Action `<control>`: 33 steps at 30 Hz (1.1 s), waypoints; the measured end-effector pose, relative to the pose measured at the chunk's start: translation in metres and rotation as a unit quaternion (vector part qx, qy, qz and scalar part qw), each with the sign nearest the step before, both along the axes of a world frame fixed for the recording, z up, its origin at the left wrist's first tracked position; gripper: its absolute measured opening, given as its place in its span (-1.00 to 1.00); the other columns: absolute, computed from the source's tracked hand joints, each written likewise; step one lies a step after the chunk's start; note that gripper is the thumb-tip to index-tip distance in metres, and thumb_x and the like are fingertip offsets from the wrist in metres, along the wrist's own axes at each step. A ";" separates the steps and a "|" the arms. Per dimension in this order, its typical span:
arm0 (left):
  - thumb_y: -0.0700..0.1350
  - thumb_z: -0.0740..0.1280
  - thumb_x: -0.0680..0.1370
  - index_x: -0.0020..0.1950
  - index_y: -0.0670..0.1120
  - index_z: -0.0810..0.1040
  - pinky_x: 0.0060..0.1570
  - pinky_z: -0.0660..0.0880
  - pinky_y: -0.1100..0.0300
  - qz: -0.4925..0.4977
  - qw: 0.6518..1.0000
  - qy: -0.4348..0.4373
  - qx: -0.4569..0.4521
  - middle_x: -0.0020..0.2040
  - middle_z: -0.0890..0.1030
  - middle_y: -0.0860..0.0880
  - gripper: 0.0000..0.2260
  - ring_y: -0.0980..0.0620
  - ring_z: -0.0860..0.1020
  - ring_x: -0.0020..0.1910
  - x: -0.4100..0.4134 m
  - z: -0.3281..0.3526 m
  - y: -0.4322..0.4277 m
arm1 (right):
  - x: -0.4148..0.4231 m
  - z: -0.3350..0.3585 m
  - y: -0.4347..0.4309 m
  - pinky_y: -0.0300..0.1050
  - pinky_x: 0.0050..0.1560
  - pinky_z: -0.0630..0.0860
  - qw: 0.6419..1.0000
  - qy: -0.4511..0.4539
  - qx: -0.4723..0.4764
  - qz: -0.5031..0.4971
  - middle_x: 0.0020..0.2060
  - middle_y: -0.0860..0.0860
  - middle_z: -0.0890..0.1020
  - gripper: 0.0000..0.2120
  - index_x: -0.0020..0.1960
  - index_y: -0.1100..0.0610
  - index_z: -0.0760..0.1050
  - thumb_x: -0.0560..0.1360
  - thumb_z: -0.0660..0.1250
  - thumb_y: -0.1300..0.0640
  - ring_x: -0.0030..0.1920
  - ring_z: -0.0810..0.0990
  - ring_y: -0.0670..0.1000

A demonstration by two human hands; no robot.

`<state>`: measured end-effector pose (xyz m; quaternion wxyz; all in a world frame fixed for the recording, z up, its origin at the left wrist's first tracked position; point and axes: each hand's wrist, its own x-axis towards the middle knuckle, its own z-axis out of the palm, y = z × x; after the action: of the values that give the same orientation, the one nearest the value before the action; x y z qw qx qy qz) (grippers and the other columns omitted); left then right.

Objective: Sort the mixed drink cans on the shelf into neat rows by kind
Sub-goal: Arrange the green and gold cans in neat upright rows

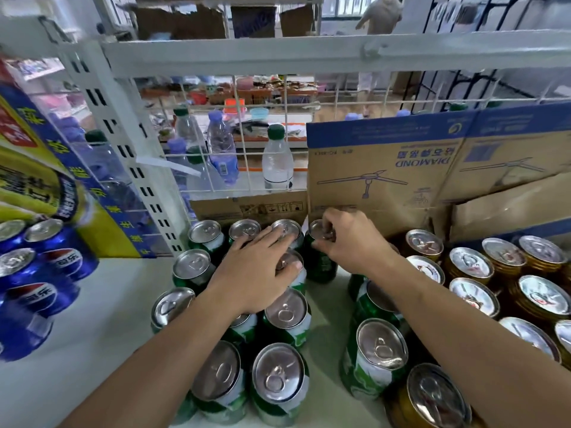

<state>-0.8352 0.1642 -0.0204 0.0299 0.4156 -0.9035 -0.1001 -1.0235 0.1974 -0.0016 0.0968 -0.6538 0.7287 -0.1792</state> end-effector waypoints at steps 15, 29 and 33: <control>0.19 0.01 0.63 0.58 0.15 -0.02 0.51 -0.13 0.03 0.004 1.000 -0.007 -0.001 0.59 -0.02 0.11 -0.48 0.18 -0.10 0.55 -0.001 -0.001 0.001 | -0.025 0.019 0.005 0.00 -0.05 0.55 0.992 0.099 0.078 -0.027 -0.01 0.05 0.59 -0.53 0.09 0.10 0.44 0.43 0.38 -0.24 -0.04 0.55 0.08; 0.20 0.02 0.63 0.57 0.14 0.02 0.51 -0.10 0.02 0.007 1.000 0.006 0.007 0.59 -0.01 0.11 -0.48 0.17 -0.08 0.55 -0.001 -0.001 0.002 | -0.026 0.030 0.017 -0.18 -0.36 0.39 0.989 0.101 0.111 -0.013 -0.13 0.01 0.54 -0.66 -0.01 0.09 0.52 0.34 0.50 -0.05 -0.19 0.53 0.02; 0.20 0.03 0.63 0.58 0.12 0.04 0.50 -0.11 0.03 0.009 1.000 0.007 0.004 0.59 -0.01 0.11 -0.47 0.17 -0.08 0.55 -0.002 0.001 0.003 | -0.015 0.035 0.013 -0.11 -0.30 0.51 0.990 0.090 0.110 0.020 -0.28 0.01 0.51 -0.70 -0.20 0.11 0.47 0.33 0.51 -0.05 -0.26 0.55 0.03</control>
<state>-0.8368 0.1668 -0.0196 0.0358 0.4229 -0.8991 -0.1066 -1.0384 0.2100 0.0337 0.1059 -0.6669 0.7367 -0.0366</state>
